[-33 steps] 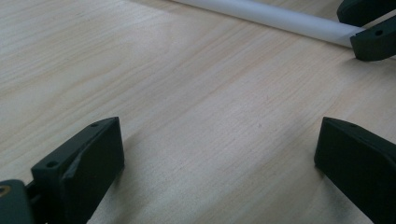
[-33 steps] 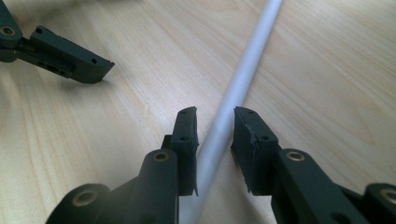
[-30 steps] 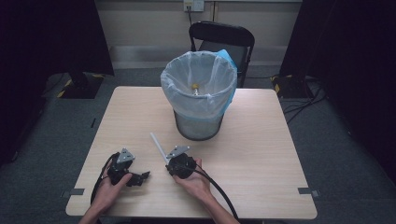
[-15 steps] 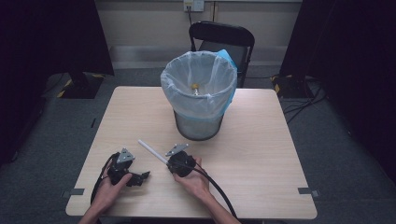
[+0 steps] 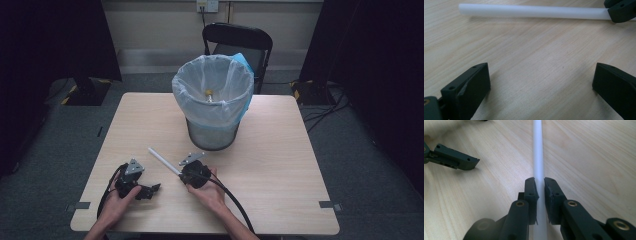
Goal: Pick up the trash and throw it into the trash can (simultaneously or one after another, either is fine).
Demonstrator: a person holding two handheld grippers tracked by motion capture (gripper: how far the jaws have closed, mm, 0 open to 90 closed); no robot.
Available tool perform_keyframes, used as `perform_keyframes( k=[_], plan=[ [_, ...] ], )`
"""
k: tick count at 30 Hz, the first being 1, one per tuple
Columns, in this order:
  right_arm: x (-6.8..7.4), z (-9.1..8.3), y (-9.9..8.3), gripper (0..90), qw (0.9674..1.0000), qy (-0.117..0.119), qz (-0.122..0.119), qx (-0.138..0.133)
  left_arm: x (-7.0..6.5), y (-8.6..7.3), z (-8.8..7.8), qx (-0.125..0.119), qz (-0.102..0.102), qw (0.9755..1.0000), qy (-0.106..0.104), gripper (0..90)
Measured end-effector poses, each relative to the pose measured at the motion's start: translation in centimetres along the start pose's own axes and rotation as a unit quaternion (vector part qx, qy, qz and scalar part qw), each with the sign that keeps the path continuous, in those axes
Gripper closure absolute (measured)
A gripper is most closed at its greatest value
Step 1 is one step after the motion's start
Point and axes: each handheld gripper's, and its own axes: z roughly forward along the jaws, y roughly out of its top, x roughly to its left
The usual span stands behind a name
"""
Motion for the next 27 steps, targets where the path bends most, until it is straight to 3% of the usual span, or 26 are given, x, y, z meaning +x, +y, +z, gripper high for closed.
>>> perform_keyframes(
  k=[14, 27],
  plan=[
    [-0.1, -1.5, 0.8, 81.6, 0.9993, 0.009, 0.006, -0.037, 0.0, 0.0, 0.0, 0.000, 0.001, 1.0000, -0.001, 1.0],
    [0.1, -3.3, 2.2, 81.7, 0.9958, 0.021, 0.006, -0.089, 0.0, 0.0, 0.0, 0.001, 0.001, 1.0000, 0.000, 1.0]
  ],
)
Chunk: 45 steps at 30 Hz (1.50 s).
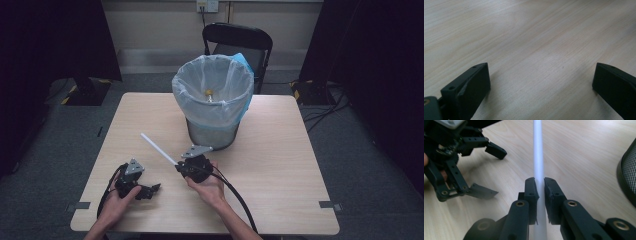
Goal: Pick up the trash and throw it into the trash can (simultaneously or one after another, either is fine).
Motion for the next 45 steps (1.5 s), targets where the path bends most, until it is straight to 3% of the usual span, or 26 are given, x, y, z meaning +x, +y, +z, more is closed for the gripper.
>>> perform_keyframes(
  k=[22, 45],
  plan=[
    [0.3, -3.0, 3.1, 81.7, 0.9978, 0.032, -0.007, -0.057, 0.0, 0.0, 0.0, 0.000, 0.000, 1.0000, 0.000, 1.0],
    [-0.3, -6.2, 6.6, 81.6, 0.9936, 0.034, -0.014, -0.107, 0.0, 0.0, 0.0, -0.001, 0.000, 1.0000, -0.001, 1.0]
  ],
)
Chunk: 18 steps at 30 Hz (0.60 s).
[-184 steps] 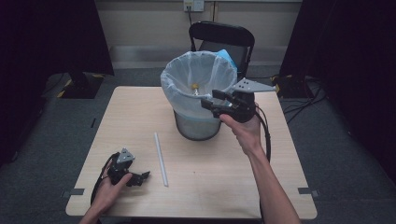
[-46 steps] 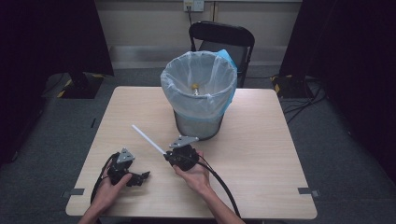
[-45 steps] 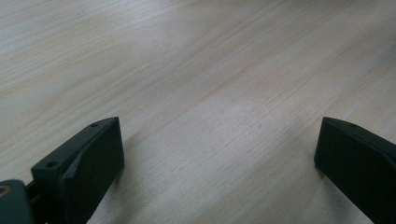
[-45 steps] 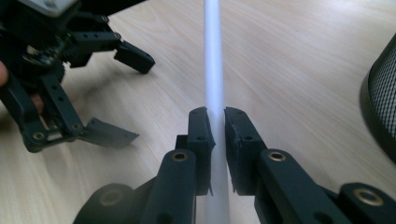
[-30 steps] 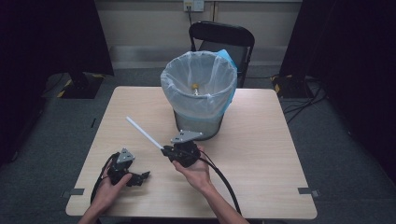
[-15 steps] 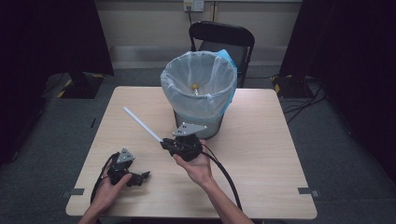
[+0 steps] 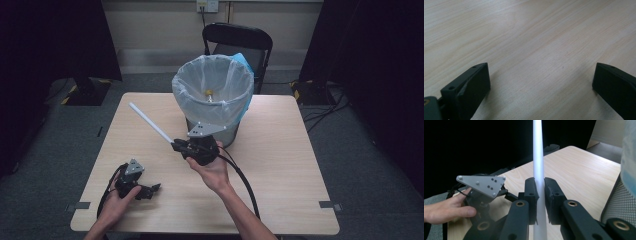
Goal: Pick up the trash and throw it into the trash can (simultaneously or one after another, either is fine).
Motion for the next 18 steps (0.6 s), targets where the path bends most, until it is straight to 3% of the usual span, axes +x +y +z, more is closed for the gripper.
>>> perform_keyframes(
  k=[18],
  plan=[
    [-0.3, -1.4, 2.4, 81.6, 0.9995, 0.000, -0.010, -0.029, 0.0, 0.0, 0.0, 0.001, 0.000, 1.0000, 0.002, 1.0]
  ],
)
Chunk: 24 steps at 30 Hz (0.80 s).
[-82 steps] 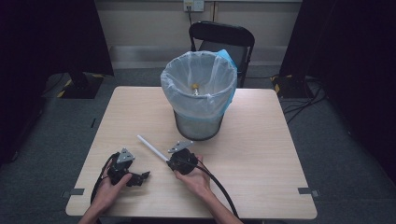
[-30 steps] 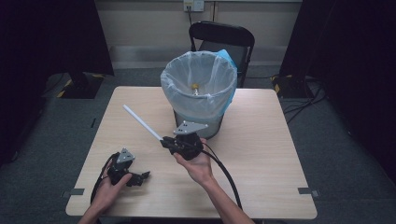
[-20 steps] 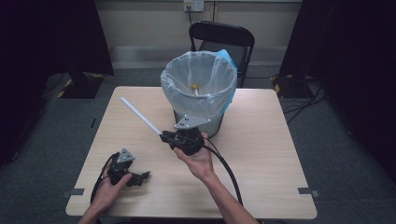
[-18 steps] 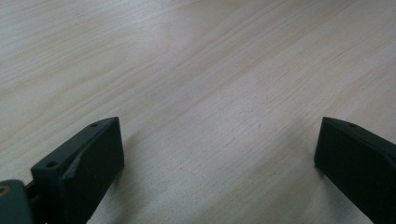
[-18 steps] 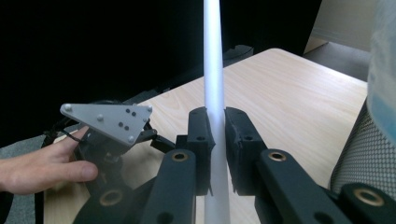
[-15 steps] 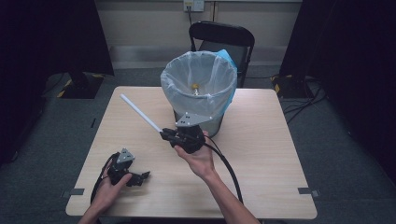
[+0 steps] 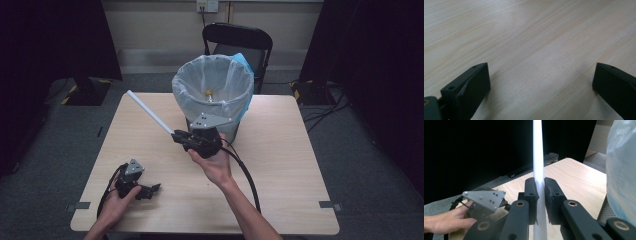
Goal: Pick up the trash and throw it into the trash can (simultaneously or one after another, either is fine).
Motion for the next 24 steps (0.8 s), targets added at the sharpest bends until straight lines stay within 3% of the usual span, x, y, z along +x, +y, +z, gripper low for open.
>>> perform_keyframes(
  k=[7, 24],
  plan=[
    [0.0, -0.3, 0.7, 81.6, 1.0000, -0.001, -0.003, -0.007, 0.0, 0.0, 0.0, -0.001, 0.000, 1.0000, -0.002, 1.0],
    [-1.4, -2.9, 4.1, 81.6, 0.9983, -0.006, -0.005, -0.058, 0.0, 0.0, 0.0, 0.000, 0.000, 1.0000, -0.001, 1.0]
  ],
)
